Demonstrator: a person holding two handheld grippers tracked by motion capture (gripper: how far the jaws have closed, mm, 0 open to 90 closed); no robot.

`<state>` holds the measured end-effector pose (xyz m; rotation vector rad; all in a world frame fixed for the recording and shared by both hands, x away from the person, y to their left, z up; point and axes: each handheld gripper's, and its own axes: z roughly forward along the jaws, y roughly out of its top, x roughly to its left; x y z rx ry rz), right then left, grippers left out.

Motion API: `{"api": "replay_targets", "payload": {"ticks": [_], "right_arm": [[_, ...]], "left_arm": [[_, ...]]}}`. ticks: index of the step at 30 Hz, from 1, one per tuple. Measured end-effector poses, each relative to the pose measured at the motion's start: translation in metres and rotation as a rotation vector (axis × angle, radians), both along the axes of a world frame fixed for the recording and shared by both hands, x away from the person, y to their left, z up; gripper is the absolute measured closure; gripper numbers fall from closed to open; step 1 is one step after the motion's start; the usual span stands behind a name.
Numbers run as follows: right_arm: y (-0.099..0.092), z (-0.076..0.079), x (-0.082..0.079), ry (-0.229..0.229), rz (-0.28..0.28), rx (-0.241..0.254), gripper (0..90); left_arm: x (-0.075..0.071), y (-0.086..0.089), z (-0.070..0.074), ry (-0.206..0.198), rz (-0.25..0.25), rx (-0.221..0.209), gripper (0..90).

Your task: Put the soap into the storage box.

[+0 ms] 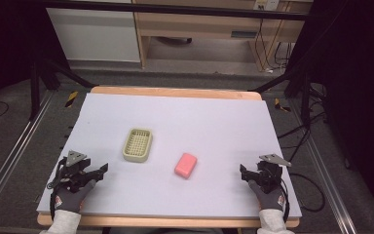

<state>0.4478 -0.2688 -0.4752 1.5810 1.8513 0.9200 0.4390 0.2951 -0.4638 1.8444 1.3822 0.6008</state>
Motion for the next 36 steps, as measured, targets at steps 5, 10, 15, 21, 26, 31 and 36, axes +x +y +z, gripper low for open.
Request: {"api": "replay_targets", "payload": {"ticks": [5,10,15,21,26,31,36], "right_arm": [[0.001,0.001,-0.001,-0.003,0.007,-0.003,9.2],[0.003,0.001,-0.001,0.004,0.018,-0.001,9.2],[0.004,0.001,-0.002,-0.001,0.027,-0.011,9.2],[0.004,0.001,-0.002,0.001,0.029,-0.009,9.2],[0.005,0.002,-0.002,-0.005,0.029,-0.015,8.8],[0.006,0.003,-0.003,-0.019,0.038,-0.032,8.8],[0.008,0.004,-0.004,-0.021,0.041,-0.041,8.8]], "left_arm": [[-0.002,-0.006,0.002,-0.003,-0.022,0.001,29.9],[-0.003,-0.015,0.003,0.001,-0.037,0.004,30.2],[-0.004,-0.020,0.005,-0.006,-0.048,0.008,30.0],[-0.006,-0.024,0.007,-0.012,-0.060,-0.003,29.3],[-0.007,-0.029,0.013,-0.027,-0.076,-0.010,28.9],[-0.008,-0.032,0.018,-0.036,-0.089,-0.024,28.7],[-0.009,-0.036,0.022,-0.044,-0.095,-0.011,28.3]]}}
